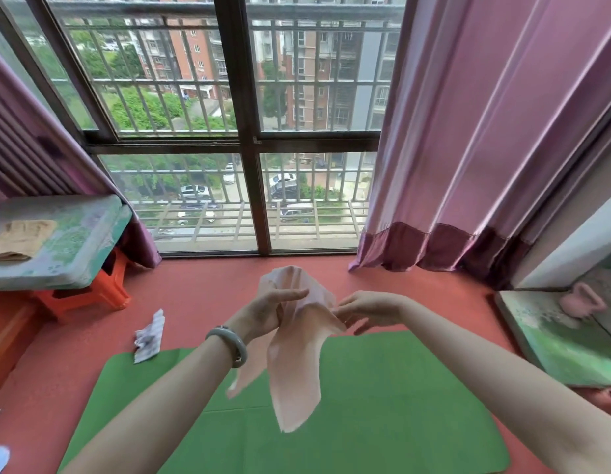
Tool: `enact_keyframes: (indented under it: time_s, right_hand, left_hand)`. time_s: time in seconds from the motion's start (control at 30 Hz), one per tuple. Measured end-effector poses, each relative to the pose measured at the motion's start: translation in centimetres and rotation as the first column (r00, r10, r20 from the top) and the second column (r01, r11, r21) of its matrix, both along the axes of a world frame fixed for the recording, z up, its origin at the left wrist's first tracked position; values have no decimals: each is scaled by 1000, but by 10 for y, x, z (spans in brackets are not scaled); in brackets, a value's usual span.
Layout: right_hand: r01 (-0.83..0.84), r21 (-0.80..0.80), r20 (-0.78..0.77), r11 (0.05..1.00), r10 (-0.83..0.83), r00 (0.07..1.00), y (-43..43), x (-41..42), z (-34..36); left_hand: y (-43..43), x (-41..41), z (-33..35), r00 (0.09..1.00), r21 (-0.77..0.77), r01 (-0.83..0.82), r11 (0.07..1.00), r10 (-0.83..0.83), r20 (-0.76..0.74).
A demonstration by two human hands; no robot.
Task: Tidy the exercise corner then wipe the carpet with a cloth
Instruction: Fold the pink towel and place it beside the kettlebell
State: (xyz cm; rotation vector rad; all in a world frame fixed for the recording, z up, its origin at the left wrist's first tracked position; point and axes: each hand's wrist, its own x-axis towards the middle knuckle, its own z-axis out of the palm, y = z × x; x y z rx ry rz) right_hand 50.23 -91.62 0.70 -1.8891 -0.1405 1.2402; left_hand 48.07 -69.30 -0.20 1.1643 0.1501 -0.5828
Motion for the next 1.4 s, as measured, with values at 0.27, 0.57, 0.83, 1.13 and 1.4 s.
enact_keyframes:
  time_s: [0.27,0.57,0.83,1.13,1.4]
  right_hand:
    - [409,474,-207,780,-353,913,15,5,9]
    - [421,363,374,831,-544,751,23,22,30]
    - [408,79,683,909,-347,642,42,35,55]
    - [592,181,29,785,-606,795,41,34,90]
    - [322,60,103,945,-326,940,40,31,88]
  left_hand:
    - [14,8,13,995,-23,40,999,-38,89]
    - [49,39,53,974,551,164,818,-222,39]
    - [44,52,61,998,700,-32,713,-18,63]
    - [35,46,89,995,657,99,747,-60,-81]
    - [49,45,81,960,839,106,534,-275,53]
